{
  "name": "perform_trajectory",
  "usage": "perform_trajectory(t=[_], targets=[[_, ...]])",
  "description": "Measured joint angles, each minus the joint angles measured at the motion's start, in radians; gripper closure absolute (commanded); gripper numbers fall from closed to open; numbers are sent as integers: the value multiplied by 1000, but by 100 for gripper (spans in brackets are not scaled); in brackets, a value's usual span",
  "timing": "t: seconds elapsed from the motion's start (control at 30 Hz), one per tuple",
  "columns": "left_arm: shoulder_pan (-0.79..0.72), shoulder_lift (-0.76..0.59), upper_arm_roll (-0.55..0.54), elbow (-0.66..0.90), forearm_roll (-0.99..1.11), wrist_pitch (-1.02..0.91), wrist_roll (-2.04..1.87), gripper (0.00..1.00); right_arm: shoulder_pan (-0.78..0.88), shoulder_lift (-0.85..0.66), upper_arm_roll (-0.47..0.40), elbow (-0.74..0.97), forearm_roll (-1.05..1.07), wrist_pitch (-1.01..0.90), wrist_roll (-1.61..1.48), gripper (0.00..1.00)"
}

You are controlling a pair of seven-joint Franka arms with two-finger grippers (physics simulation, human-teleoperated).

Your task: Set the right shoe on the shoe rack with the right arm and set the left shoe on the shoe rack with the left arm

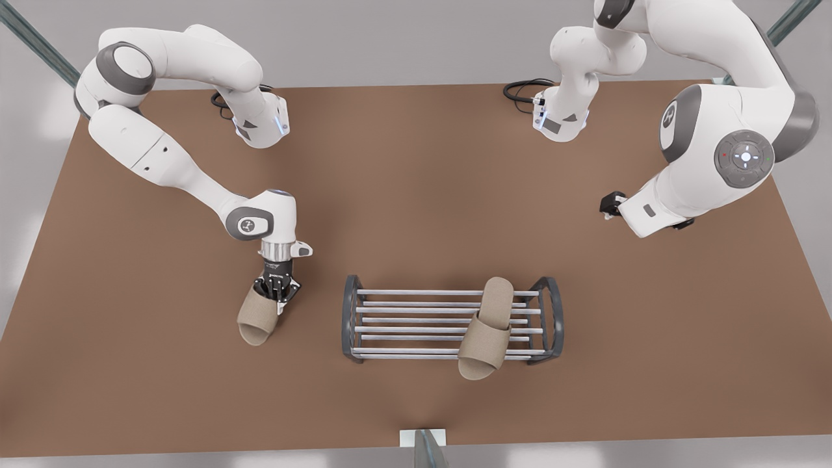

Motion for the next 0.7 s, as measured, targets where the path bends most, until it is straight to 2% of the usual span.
perform_trajectory(t=[0.2,0.7], targets=[[0,1,-1,0,3,-5,-20,0,-14,-6,29,-5,3,28,1,71],[-1,-1,-6,0,9,-9,-49,0,-150,-137,206,-55,21,180,-4,74]])
